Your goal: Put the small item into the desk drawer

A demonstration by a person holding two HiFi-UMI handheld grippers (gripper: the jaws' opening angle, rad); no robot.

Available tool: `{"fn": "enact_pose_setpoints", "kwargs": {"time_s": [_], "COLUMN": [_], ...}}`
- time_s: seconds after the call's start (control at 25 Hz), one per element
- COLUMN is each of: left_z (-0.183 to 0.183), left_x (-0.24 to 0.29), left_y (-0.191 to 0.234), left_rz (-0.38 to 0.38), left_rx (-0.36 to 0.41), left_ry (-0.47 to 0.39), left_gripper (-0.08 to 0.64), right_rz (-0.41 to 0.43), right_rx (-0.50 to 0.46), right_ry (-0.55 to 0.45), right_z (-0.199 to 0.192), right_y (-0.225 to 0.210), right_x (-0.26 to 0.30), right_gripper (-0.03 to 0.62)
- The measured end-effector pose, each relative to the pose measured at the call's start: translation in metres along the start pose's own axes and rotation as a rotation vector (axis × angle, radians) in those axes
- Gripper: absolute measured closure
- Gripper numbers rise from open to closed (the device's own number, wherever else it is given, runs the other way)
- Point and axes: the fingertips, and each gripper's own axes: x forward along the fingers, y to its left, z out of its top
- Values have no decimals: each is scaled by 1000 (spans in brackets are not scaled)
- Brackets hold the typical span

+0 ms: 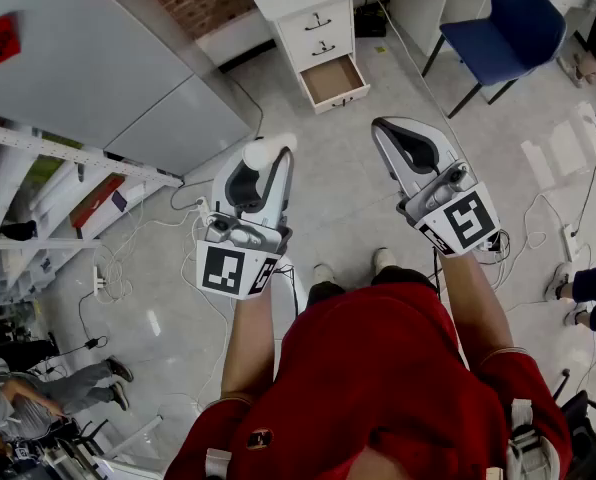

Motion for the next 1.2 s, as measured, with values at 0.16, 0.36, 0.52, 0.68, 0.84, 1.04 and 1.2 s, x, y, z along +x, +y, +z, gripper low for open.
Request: {"fn": "enact_pose_setpoints", "kwargs": {"time_s": [0.16, 0.36, 0.52, 0.68, 0.84, 1.04, 1.2], "left_z": [0, 0, -4, -5, -9, -16, -27], "left_x": [14, 32, 51, 66, 73, 85, 99], "left_y": [-20, -39, -58, -68, -75, -61, -45], "left_rz": [3, 25, 42, 73, 92, 117, 116], "left_rx": [8, 17, 31, 34, 40, 40, 33], "left_ry": [1, 8, 21, 29, 45, 47, 42], "left_gripper": [425, 425, 425, 425, 425, 425, 425], "right_rz": [20, 19, 24, 40, 46, 69, 73], "right_rx": [0, 36, 68, 77, 78, 30, 26], "right_ry": [-22, -45, -53, -52, -57, -45, -36], "right_z": [6, 9, 4, 3, 1, -3, -10], "right_y": [-13, -42, -70, -95, -110, -117, -129], "right_x": [-16, -39, -63, -75, -81, -69, -53], "right_gripper": [581, 581, 580, 581, 580, 581, 581]}}
